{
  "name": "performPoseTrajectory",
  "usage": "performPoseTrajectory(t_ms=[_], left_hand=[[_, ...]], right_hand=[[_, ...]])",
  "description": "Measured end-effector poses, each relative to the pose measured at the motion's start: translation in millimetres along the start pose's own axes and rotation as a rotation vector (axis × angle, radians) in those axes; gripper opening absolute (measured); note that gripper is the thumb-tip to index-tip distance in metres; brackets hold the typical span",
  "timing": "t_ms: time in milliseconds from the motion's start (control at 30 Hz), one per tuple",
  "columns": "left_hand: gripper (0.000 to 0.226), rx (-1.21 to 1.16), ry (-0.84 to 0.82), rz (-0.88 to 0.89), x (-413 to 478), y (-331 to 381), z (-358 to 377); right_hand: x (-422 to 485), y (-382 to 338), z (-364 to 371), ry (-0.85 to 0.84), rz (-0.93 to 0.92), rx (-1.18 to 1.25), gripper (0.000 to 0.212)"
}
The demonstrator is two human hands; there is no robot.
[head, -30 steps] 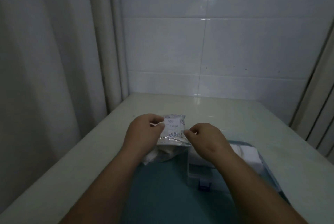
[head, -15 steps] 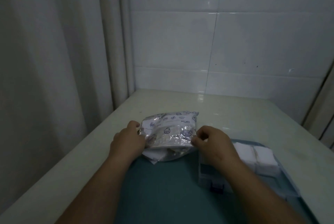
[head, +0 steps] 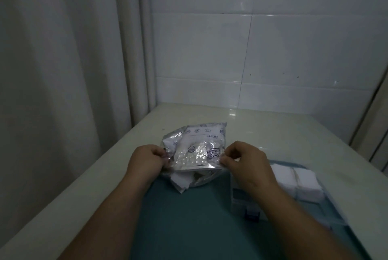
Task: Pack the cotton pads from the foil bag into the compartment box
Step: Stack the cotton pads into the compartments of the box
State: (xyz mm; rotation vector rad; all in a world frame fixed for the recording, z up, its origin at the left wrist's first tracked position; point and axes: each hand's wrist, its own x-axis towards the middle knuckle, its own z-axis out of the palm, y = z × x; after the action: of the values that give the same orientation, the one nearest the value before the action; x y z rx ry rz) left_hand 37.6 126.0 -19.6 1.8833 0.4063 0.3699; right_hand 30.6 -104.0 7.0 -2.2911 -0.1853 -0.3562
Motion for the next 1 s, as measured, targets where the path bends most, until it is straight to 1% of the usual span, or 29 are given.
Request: performPoseTrajectory(t_ms=[100, 167, 233, 267, 333, 400, 467, 533, 600, 633, 700, 733, 800, 833, 900, 933, 1000], left_hand=[[0.025, -0.010, 0.047, 0.097, 0.5, 2.2, 2.1], [0.021, 0.013, 0.075, 0.160, -1.3, 4.6, 2.3], [0.018, 0.020, 0.094, 0.202, -3.7, 7.9, 1.7], [0.018, 0.017, 0.096, 0.217, -5.3, 9.3, 1.5], [0.020, 0.008, 0.098, 0.230, -8.1, 11.6, 0.9], [0.021, -0.032, 0.094, 0.215, -7.2, 12.1, 1.0], [0.018, -0.063, 0.086, 0.183, -4.8, 12.4, 0.3], [0.013, -0.148, 0.037, 0.136, -4.2, 14.3, -2.3], [0.024, -0.272, -0.039, 0.101, -7.0, 16.5, -4.6], [0.023, -0.317, -0.069, 0.102, -8.2, 16.9, -5.6], [0.013, -0.369, -0.105, 0.100, -11.1, 17.5, -6.8], [0.010, -0.372, -0.107, 0.094, -12.6, 18.4, -7.2], [0.008, -0.271, -0.069, 0.141, -12.9, 19.0, -7.2], [0.009, -0.224, -0.047, 0.172, -13.0, 19.0, -7.1], [0.008, -0.218, -0.025, 0.195, -14.9, 19.4, -7.4], [0.007, -0.235, -0.029, 0.187, -15.1, 19.3, -7.7], [0.006, -0.254, -0.059, 0.174, -13.3, 16.7, -7.5]], right_hand=[[1.8, 1.1, -0.2, -0.051, 0.087, 0.208, 0.025], [3.4, 1.8, -1.0, -0.054, 0.137, 0.312, 0.027], [5.0, 2.5, -2.1, -0.056, 0.148, 0.317, 0.026], [5.4, 2.3, -2.6, -0.059, 0.144, 0.320, 0.022], [5.2, 3.8, -2.2, -0.090, 0.120, 0.309, 0.007], [3.8, 3.3, -0.8, -0.078, 0.083, 0.302, 0.011], [3.7, 1.6, -0.6, -0.057, 0.056, 0.360, 0.004], [3.4, -0.3, -1.1, -0.010, 0.008, 0.354, 0.009], [2.0, -2.4, -3.0, 0.023, -0.074, 0.249, 0.011], [1.7, -1.9, -2.9, 0.013, -0.089, 0.240, 0.011], [1.3, -0.9, -0.9, -0.061, -0.066, 0.289, 0.015], [-0.1, 0.1, 0.3, -0.110, -0.037, 0.336, 0.019], [-0.9, 2.7, 2.2, -0.160, -0.008, 0.429, 0.023], [-1.1, 2.4, 2.1, -0.157, -0.005, 0.460, 0.025], [-1.8, -1.3, 0.0, -0.128, 0.019, 0.452, 0.026], [-1.7, -3.5, -0.3, -0.105, 0.035, 0.428, 0.024], [-2.0, -5.0, 0.4, -0.077, 0.059, 0.410, 0.029]])
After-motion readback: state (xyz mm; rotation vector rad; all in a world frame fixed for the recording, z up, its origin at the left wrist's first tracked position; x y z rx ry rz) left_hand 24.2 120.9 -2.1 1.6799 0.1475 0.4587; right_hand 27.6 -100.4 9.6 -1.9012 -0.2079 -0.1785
